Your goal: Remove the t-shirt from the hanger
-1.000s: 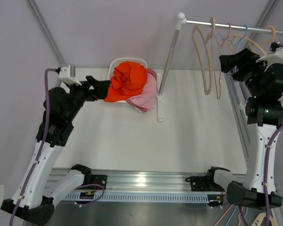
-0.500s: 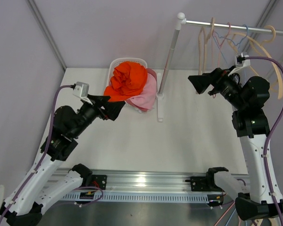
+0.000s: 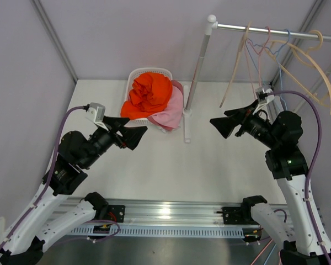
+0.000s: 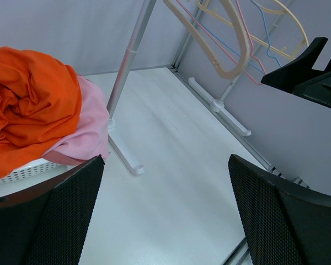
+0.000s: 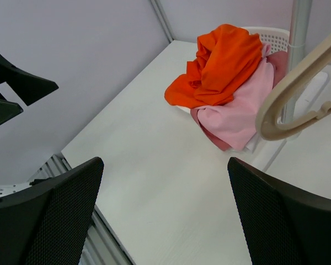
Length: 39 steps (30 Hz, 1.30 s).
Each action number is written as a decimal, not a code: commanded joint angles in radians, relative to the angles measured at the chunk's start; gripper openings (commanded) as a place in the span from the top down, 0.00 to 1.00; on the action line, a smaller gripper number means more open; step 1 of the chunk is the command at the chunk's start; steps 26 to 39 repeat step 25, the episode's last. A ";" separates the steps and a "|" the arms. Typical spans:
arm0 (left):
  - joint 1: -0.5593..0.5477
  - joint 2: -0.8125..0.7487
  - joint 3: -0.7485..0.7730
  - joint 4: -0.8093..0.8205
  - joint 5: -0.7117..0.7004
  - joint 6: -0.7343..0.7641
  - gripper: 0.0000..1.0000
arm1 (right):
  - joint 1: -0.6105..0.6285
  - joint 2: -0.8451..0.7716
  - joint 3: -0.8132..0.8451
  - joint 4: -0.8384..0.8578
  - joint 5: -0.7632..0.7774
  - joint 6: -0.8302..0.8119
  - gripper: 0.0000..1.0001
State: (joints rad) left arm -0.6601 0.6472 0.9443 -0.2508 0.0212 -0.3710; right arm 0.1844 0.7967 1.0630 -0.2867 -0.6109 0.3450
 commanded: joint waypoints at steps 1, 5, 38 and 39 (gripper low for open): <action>-0.012 0.002 0.037 0.001 -0.017 0.030 0.01 | 0.007 -0.019 -0.014 0.007 -0.010 -0.034 0.00; -0.019 0.008 0.039 0.002 -0.017 0.041 0.00 | 0.010 -0.022 -0.029 0.014 -0.018 -0.029 0.00; -0.027 0.006 0.040 -0.001 -0.053 0.052 0.00 | 0.017 -0.001 -0.018 0.026 0.025 0.011 0.01; -0.027 0.006 0.040 -0.001 -0.053 0.052 0.00 | 0.017 -0.001 -0.018 0.026 0.025 0.011 0.01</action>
